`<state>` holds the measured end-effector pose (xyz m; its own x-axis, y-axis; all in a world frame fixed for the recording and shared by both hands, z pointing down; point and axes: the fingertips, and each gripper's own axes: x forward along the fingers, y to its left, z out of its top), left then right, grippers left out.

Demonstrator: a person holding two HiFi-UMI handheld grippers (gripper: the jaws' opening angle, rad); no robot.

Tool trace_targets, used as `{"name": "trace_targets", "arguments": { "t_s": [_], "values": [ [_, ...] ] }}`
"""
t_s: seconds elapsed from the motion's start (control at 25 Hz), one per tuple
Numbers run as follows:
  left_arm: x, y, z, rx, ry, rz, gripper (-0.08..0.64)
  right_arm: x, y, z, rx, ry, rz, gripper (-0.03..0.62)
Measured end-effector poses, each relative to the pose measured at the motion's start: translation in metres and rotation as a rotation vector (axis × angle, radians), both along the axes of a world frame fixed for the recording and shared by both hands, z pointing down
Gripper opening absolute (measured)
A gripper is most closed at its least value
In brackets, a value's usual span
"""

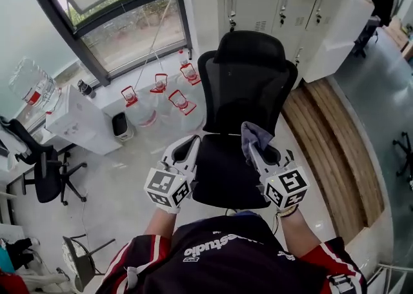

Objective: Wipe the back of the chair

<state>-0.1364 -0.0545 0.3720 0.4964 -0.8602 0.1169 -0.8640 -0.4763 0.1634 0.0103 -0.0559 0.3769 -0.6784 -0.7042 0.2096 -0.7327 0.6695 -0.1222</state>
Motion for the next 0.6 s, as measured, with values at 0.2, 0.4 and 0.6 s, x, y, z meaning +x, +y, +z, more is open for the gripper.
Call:
{"name": "trace_targets", "arguments": {
  "t_s": [0.2, 0.4, 0.6],
  "values": [
    [-0.035, 0.069, -0.012, 0.032, 0.018, 0.012, 0.026, -0.030, 0.075, -0.006, 0.010, -0.016, 0.040, 0.061],
    [-0.037, 0.126, -0.014, 0.047, 0.037, 0.071, 0.026, -0.037, 0.141, -0.006, 0.023, -0.008, 0.106, 0.061],
    [-0.024, 0.161, -0.023, 0.059, 0.044, 0.122, 0.026, -0.030, 0.180, -0.018, 0.041, 0.006, 0.141, 0.061]
  ]
}}
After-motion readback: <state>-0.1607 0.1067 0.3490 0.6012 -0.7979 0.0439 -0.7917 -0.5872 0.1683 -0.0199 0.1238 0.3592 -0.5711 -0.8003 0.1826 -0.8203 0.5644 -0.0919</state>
